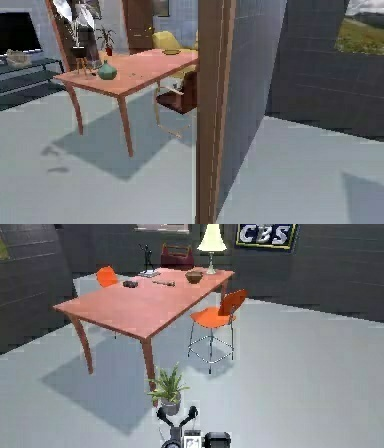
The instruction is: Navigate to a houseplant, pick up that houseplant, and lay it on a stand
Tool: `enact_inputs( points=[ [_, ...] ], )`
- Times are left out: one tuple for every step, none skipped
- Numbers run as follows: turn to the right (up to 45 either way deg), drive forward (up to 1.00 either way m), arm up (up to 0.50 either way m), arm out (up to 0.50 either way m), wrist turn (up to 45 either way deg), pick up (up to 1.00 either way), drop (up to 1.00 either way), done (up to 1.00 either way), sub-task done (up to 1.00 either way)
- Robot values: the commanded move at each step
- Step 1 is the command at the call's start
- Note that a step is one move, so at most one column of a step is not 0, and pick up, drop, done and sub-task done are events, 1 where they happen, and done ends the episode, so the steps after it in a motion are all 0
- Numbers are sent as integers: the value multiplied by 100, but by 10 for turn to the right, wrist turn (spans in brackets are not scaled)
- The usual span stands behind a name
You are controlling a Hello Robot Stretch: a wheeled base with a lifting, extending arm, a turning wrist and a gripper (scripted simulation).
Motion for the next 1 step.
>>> enact_inputs(
  points=[
    [450,0,0,0,0,0,0,0,0]
  ],
)
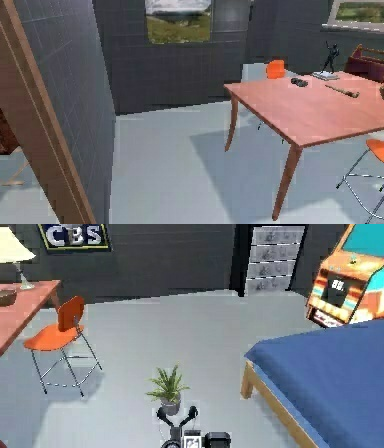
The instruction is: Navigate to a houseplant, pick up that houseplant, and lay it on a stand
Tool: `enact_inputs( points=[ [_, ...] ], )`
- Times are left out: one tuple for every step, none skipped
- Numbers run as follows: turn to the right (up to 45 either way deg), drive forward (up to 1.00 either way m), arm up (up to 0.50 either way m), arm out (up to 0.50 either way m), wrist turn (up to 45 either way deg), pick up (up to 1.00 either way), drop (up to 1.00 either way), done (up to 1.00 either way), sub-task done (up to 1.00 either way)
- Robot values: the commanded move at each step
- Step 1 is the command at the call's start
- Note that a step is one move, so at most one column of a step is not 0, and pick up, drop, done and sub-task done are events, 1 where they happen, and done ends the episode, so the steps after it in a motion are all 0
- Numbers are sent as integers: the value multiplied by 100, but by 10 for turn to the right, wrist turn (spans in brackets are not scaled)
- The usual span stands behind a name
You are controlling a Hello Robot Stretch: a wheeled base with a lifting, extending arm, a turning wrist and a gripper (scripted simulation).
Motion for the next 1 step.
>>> enact_inputs(
  points=[
    [270,0,0,0,0,0,0,0,0]
  ],
)
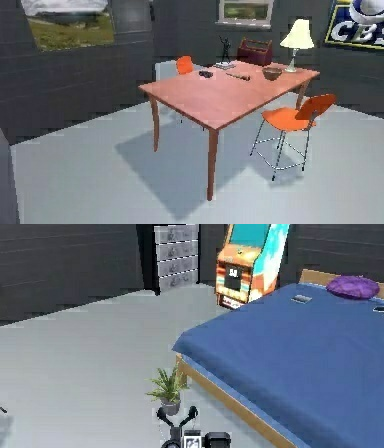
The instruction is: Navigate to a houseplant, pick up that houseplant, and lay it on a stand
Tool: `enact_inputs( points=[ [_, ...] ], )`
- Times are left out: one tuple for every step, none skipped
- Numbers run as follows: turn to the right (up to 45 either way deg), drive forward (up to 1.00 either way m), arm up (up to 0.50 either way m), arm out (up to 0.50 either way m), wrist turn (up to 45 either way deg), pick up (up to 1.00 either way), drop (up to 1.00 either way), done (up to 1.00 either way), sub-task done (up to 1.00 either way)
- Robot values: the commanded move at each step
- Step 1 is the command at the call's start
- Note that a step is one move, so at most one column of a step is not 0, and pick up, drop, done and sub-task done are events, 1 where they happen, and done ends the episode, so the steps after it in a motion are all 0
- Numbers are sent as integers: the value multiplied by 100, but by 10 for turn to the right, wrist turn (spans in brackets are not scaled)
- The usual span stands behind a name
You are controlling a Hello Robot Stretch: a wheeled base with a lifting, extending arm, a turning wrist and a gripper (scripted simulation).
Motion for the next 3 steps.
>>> enact_inputs(
  points=[
    [30,0,0,0,0,0,0,0,0],
    [0,5,0,0,0,0,0,0,0],
    [-450,0,0,0,0,0,0,0,0]
  ],
)
